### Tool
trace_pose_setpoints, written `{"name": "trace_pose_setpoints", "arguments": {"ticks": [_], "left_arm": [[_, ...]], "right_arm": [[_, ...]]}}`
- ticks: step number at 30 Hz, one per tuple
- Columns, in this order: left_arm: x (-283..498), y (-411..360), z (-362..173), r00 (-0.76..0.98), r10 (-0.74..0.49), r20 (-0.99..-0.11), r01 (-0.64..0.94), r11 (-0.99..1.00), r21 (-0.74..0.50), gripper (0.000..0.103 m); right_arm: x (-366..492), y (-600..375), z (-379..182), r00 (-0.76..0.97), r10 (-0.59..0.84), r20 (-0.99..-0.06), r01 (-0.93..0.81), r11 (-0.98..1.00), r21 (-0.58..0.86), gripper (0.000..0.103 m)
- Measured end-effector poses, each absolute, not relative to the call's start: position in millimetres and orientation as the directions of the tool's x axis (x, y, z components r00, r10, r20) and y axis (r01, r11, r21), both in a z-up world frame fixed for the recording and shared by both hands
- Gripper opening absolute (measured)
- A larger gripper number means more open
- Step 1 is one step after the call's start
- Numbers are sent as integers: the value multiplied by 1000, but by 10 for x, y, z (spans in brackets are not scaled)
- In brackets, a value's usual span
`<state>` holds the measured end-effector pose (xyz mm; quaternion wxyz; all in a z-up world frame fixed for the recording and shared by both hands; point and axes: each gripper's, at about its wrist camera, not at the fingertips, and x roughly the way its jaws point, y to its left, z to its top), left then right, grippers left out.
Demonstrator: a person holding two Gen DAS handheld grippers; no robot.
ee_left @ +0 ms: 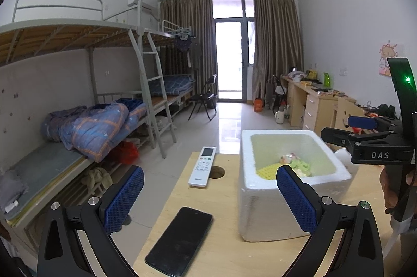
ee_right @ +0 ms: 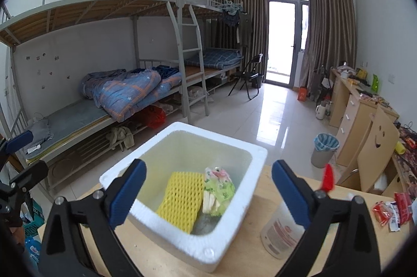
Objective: Organize soft objects
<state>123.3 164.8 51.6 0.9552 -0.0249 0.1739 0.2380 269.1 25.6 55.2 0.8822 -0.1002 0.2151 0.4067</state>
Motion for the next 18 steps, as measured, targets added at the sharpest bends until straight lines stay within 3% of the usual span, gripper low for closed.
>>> {"name": "trace_pose_setpoints", "arguments": {"ticks": [18], "left_arm": [[620,860,933,914,333,-233,-339,941,15,102]], "right_arm": [[1738,-691,903,679,668,-304,-703,711,-6,102]]}}
